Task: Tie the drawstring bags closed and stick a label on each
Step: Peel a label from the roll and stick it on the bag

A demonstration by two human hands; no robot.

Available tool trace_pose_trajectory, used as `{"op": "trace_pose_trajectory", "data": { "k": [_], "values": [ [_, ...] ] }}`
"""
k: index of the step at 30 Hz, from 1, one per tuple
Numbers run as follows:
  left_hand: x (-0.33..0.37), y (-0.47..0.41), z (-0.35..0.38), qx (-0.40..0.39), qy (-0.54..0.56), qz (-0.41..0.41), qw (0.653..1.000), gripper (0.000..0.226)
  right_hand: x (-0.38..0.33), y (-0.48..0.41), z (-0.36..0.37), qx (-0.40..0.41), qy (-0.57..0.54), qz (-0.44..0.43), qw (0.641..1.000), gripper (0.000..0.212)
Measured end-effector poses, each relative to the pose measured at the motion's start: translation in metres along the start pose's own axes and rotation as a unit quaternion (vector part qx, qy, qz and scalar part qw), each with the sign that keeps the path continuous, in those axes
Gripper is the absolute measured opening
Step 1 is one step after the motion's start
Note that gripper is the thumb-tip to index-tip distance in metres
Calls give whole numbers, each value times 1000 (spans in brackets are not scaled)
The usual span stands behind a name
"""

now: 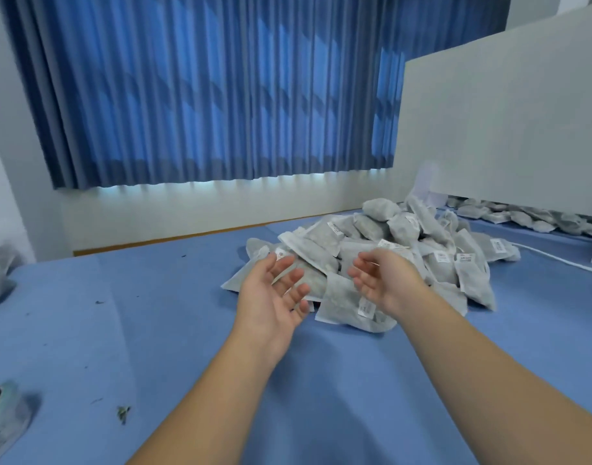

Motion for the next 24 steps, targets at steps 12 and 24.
{"op": "trace_pose_trajectory", "data": {
  "k": [12,24],
  "values": [
    [91,66,-123,156,-144,107,971,13,121,93,173,-278,58,87,955,7],
    [122,178,-300,288,-783,203,513,25,220,164,264,-459,463,-304,695,41]
  ]
}}
Point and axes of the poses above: each hand's wrist, its own y-axis away from the middle knuckle, its own z-axis out of the palm, x = y × z, the point moved 1 cm from there along -y, towards the middle knuckle, and after that the axes turned 1 degree about x, right-handed, at the moved point
